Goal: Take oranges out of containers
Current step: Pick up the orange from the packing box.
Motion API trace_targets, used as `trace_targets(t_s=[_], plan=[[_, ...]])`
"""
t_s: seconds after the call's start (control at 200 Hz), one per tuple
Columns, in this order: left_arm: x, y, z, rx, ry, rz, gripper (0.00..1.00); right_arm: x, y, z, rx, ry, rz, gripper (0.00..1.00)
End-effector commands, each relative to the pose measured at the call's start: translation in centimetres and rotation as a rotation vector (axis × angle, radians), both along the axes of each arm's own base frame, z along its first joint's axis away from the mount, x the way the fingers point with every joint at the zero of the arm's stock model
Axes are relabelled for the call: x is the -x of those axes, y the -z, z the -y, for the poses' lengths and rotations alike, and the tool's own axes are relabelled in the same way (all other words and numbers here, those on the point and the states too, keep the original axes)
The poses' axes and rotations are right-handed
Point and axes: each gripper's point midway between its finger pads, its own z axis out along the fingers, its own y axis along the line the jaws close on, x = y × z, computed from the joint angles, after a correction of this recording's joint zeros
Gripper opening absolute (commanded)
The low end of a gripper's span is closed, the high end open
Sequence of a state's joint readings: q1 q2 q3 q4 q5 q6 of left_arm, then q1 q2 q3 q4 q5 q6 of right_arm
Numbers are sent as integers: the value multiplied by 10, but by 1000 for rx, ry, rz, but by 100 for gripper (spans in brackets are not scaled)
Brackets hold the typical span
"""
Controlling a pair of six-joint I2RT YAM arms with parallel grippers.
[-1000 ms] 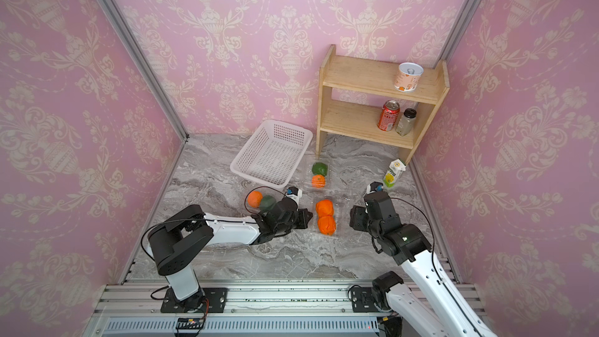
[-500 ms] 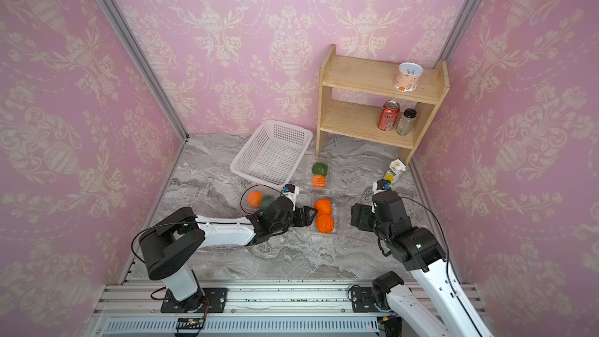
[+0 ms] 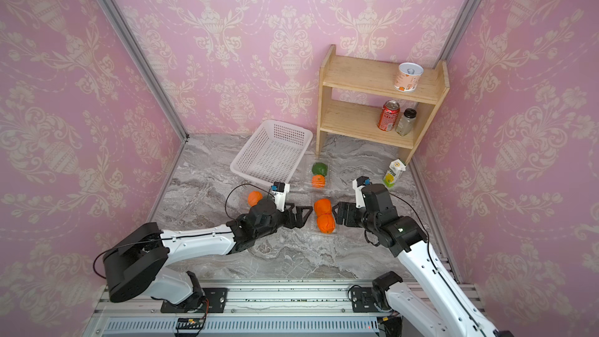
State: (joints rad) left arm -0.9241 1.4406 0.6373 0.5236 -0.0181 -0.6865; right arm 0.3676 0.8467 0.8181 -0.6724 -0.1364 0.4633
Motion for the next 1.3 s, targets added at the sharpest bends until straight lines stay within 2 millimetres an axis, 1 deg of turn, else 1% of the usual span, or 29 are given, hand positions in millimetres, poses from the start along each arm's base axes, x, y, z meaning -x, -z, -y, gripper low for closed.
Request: trace_targets(t_s=[0.0, 0.11, 0.2, 0.29, 0.4, 0.515, 0.565, 0.63, 0.73, 0.836, 0.981, 1.011, 1.051, 1.091, 1.186, 1.256, 1.291], plan=[[-2, -15, -20, -62, -21, 134, 99, -15, 8, -16, -2, -55, 9, 87], [5, -24, -38, -110, -20, 228, 99, -30, 28, -21, 79, -57, -35, 87], [12, -22, -54, -171, -18, 299, 99, -43, 42, -25, 121, -53, -66, 85], [19, -19, -71, -230, -18, 383, 99, -53, 57, -34, 150, -70, -98, 85], [25, -24, -89, -268, -38, 483, 99, -63, 74, -46, 173, -88, -138, 85], [35, -29, -97, -284, -11, 556, 99, -74, 90, -50, 210, -75, -171, 84], [38, -27, -101, -294, -9, 567, 99, -78, 96, -52, 218, -66, -182, 83], [40, -26, -107, -292, -24, 562, 99, -82, 104, -52, 233, -45, -196, 82], [43, -32, -111, -265, -36, 575, 99, -89, 114, -51, 258, -16, -206, 81], [40, -33, -117, -278, -68, 577, 99, -92, 126, -52, 288, -7, -224, 80], [38, -28, -118, -288, -75, 571, 99, -97, 134, -53, 318, -4, -236, 76], [38, -27, -118, -294, -75, 569, 99, -98, 136, -53, 325, -4, -241, 72], [37, -26, -117, -300, -72, 565, 99, -98, 137, -52, 337, 0, -246, 64], [37, -24, -116, -305, -71, 561, 99, -98, 138, -51, 346, 2, -248, 61], [37, -23, -116, -303, -68, 562, 99, -98, 131, -52, 324, 11, -227, 53], [36, -22, -117, -313, -74, 563, 99, -96, 121, -55, 295, 11, -209, 50], [35, -21, -117, -319, -77, 565, 99, -95, 112, -57, 281, 12, -188, 50]])
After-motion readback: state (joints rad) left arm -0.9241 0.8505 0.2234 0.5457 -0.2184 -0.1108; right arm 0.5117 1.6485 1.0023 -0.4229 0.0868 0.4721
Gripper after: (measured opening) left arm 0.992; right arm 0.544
